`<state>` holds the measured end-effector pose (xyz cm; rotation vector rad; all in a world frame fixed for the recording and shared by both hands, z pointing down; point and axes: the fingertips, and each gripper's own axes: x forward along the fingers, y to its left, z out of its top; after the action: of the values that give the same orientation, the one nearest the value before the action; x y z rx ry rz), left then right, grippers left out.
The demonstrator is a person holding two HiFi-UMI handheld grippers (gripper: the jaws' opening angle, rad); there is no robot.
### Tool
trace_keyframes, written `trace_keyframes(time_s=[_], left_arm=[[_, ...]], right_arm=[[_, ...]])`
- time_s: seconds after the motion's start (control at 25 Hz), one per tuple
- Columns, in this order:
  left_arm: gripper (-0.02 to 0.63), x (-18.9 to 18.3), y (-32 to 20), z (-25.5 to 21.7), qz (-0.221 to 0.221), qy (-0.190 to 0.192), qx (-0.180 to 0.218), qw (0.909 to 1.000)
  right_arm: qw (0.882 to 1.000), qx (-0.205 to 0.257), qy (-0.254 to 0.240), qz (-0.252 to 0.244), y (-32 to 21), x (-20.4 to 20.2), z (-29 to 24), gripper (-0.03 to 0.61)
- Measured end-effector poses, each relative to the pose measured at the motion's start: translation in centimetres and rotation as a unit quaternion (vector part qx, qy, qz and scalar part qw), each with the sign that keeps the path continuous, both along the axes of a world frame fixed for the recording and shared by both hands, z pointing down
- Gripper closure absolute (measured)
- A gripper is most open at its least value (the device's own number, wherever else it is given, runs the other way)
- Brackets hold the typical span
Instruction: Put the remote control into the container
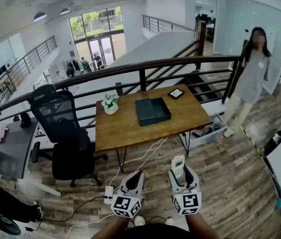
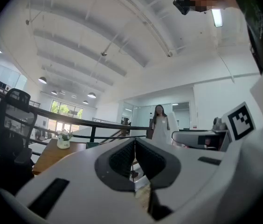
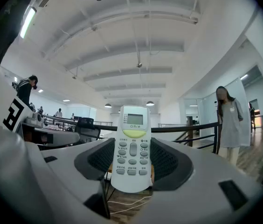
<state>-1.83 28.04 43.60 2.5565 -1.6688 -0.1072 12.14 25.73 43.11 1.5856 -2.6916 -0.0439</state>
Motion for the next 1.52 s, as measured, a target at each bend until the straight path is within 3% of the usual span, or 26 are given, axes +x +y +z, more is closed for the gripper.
trace_keyframes(time_s=[0.48, 0.8, 1.08, 1.52], left_arm=[[0.604, -0.5, 0.5, -0.2, 0.000, 0.001, 0.006, 1.0000], [0.603, -1.4, 0.8, -0.1, 0.009, 0.002, 0.006, 0.9999], [0.604, -3.3, 0.4, 0.1, 0.026, -0.022, 0.013, 0.9993], [0.603, -5.6, 0.1, -0.1, 0.059, -0.010, 0.017, 0.9981]], right_arm=[[1.000, 0.009, -0.001, -0.004, 0.4, -1.0, -0.8, 0.334], [0.999, 0.020, -0.036, -0.009, 0.8, -2.0, -2.0, 0.334], [0.998, 0.030, -0.047, -0.002, 0.6, -4.6, -2.7, 0.334], [0.999, 0.018, -0.024, 0.025, 0.8, -6.5, -2.2, 0.334]])
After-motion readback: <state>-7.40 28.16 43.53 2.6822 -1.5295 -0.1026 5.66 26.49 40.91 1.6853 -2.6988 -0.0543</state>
